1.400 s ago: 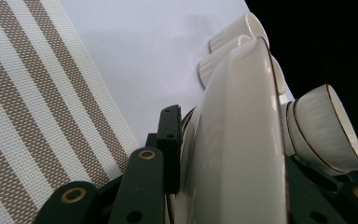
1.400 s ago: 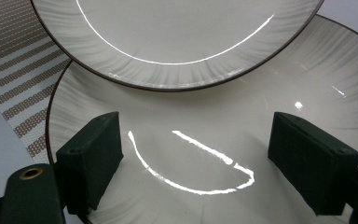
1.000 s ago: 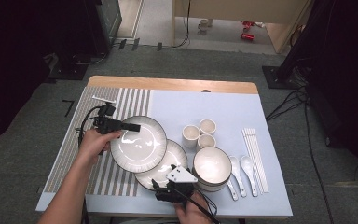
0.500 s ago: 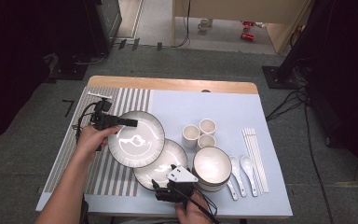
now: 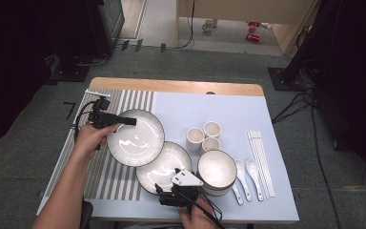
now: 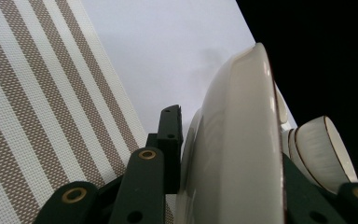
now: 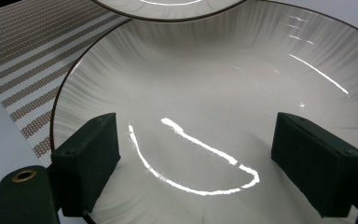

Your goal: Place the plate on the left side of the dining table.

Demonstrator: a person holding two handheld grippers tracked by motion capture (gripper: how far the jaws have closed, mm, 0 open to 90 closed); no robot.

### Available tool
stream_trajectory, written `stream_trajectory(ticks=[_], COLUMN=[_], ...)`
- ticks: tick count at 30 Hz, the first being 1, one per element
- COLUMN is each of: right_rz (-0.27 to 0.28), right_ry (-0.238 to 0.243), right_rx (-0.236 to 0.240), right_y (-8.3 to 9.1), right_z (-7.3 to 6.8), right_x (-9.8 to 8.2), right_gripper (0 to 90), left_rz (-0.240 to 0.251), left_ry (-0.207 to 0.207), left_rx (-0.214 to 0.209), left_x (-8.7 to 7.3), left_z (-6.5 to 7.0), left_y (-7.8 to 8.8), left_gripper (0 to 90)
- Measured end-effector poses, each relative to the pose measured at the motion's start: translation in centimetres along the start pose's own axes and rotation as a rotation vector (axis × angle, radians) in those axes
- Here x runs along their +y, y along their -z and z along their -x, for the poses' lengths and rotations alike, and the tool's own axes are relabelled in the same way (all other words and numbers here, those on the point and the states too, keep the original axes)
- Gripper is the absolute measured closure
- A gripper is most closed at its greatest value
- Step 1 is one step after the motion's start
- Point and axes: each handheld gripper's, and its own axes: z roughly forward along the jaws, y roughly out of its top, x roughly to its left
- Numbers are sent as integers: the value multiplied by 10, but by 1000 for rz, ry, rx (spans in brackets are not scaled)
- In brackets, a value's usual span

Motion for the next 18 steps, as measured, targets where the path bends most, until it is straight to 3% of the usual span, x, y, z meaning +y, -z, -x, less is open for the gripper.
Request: stream_trajectory(ticks=[4, 12, 18], right_rz=[0, 0, 2], right_ry=[1, 1, 2], right_rx=[0, 0, 0], right_y=[0, 0, 0], right_z=[0, 0, 0], right_x=[0, 0, 0], right_gripper=[151, 150, 150], left_rz=[2, 9, 20], left_ry=[6, 8, 15], left_rx=[-4, 34, 31], left_x=[1, 5, 7], left_z=[-2, -9, -14], left_y=[1, 9, 12], left_gripper=[742, 743, 743])
